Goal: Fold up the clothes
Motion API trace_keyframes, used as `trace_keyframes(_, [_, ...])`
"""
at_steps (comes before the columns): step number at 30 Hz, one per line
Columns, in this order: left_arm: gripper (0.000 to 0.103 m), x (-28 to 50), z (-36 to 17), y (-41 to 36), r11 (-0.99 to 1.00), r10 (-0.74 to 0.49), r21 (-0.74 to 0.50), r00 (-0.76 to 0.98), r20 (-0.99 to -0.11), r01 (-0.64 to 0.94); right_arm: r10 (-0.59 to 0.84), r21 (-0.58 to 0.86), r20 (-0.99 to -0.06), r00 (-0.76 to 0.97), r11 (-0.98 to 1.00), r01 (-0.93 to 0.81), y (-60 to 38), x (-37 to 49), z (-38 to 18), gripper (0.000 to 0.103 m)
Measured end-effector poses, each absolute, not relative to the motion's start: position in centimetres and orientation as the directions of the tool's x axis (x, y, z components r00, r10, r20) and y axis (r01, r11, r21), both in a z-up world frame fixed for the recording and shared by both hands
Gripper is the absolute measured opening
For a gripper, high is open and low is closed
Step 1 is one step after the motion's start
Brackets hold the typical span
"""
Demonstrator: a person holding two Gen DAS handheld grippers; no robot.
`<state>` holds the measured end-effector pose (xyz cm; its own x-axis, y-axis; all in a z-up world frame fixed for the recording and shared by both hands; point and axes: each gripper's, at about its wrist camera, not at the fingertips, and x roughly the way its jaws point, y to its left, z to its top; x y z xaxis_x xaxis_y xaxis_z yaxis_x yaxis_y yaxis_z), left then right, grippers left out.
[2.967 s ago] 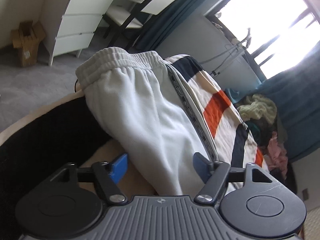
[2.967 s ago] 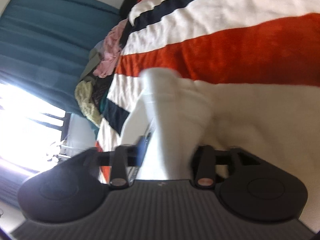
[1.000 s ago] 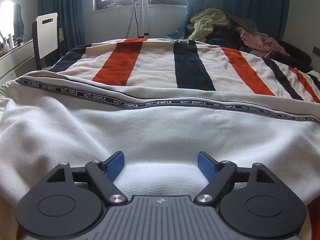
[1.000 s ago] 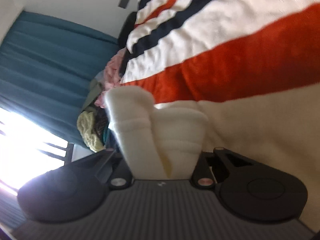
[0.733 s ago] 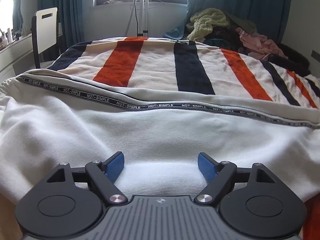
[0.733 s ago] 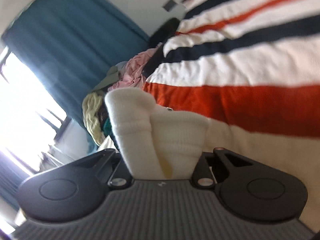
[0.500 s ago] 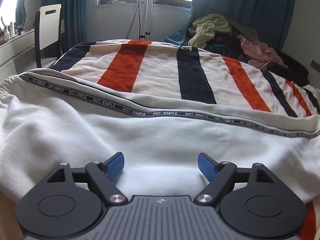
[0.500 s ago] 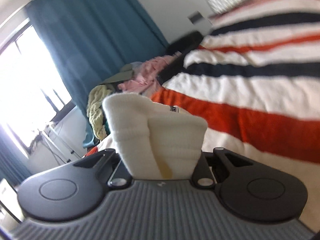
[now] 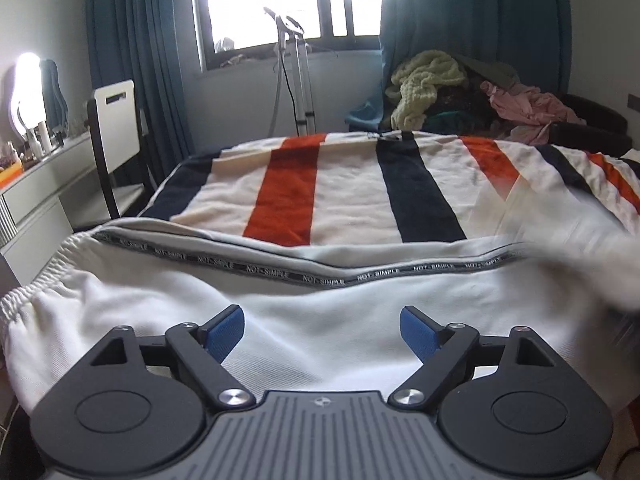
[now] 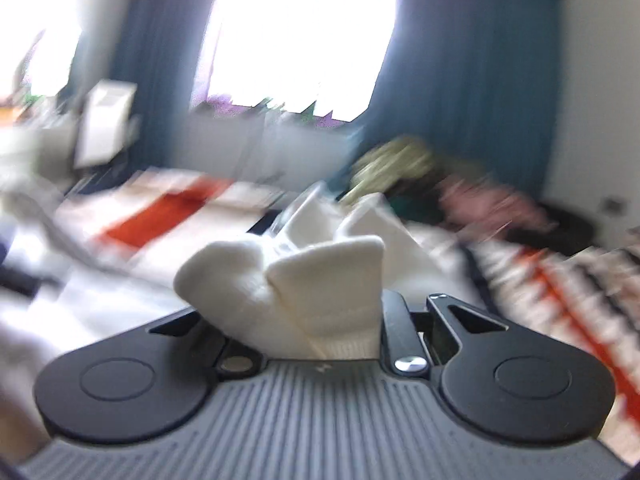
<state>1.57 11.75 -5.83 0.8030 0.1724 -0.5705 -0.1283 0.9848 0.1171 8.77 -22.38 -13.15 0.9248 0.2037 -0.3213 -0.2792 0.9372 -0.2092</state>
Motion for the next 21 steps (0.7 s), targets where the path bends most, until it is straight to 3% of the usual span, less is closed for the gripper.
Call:
trace_keyframes(3, [0.088,1.4,-5.6,12.0,0.987,0.162,0.103,0.807,-0.569,-0.125,0.207,-0.298,-0.435,0.876,0.885,-0.357,-19.1,8.4,-16.9,0.016])
trace_keyframes(5, [0.088,1.3,-5.6,12.1,0.988,0.153,0.092,0.808,-0.569,-0.122,0.198,-0.337,-0.419,0.886,0.872,-0.355,-18.7,8.2,-17.1,0.016])
trace_keyframes(7, [0.088,1.3,-5.6,12.2,0.988,0.152,0.086,0.811,-0.564,-0.126,0.21,-0.286,-0.409,0.888,0.895,-0.343,-19.4,8.5,-16.1,0.016])
trace_keyframes(12, [0.088,0.9,-4.8,13.3,0.985,0.161,0.033,0.831,-0.533,-0.169,0.303,-0.252,-0.293,0.907,0.89,-0.379,-17.5,6.6,-13.7,0.016])
trace_keyframes(16, [0.089,0.3,-4.0,14.5,0.977,0.175,-0.017,0.85,-0.496,-0.211,0.377,-0.136,-0.308,0.874,0.891,-0.433,-15.2,6.9,-13.7,0.016])
trace_keyframes(21, [0.089,0.7,-4.0,15.7,0.968,0.143,-0.106,0.843,-0.519,-0.229,0.409,-0.095,-0.304,0.86,0.885,-0.455,-14.4,7.0,-13.5,0.016])
